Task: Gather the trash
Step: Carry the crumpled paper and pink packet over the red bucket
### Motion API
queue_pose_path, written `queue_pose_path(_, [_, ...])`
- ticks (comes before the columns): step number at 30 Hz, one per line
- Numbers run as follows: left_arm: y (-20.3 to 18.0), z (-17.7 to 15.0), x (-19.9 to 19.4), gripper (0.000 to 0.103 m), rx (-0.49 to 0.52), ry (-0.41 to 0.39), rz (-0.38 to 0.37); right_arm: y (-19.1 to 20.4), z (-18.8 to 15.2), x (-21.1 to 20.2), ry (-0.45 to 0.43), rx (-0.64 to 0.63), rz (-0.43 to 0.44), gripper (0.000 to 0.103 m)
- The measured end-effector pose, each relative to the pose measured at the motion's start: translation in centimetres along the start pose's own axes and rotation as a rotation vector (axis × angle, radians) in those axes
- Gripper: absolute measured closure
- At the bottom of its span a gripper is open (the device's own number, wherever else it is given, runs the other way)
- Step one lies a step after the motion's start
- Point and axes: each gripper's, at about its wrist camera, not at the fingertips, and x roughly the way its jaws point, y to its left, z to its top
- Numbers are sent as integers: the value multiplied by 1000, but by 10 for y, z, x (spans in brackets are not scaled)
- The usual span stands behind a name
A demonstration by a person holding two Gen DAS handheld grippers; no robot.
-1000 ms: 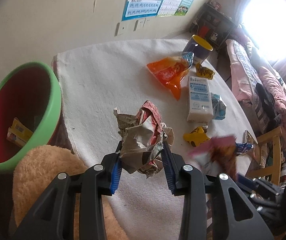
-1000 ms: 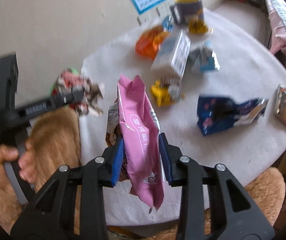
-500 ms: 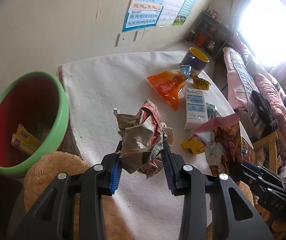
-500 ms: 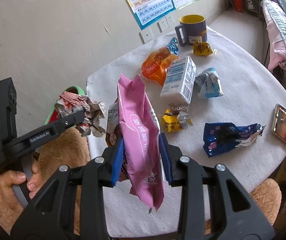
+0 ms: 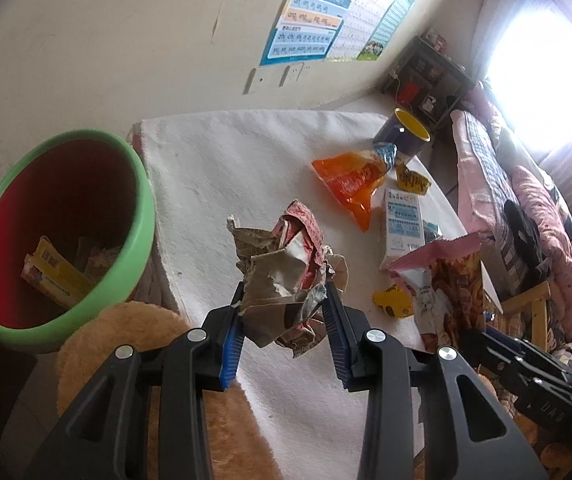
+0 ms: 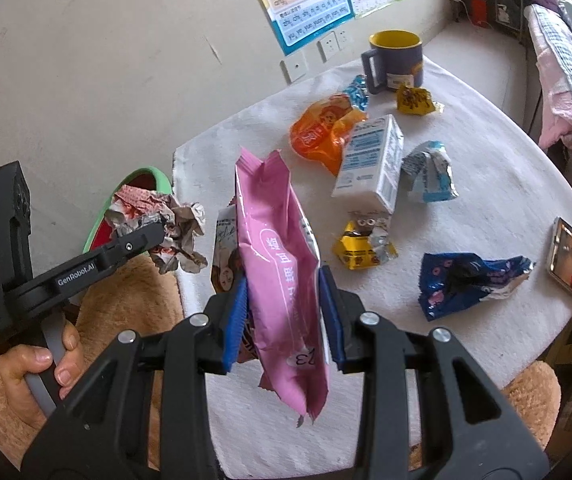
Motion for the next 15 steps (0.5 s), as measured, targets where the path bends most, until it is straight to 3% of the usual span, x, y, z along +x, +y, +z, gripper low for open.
queue_pose_path(15, [40,11,-29,68,-97,-88,5,38,7,14,22,-62,11,69])
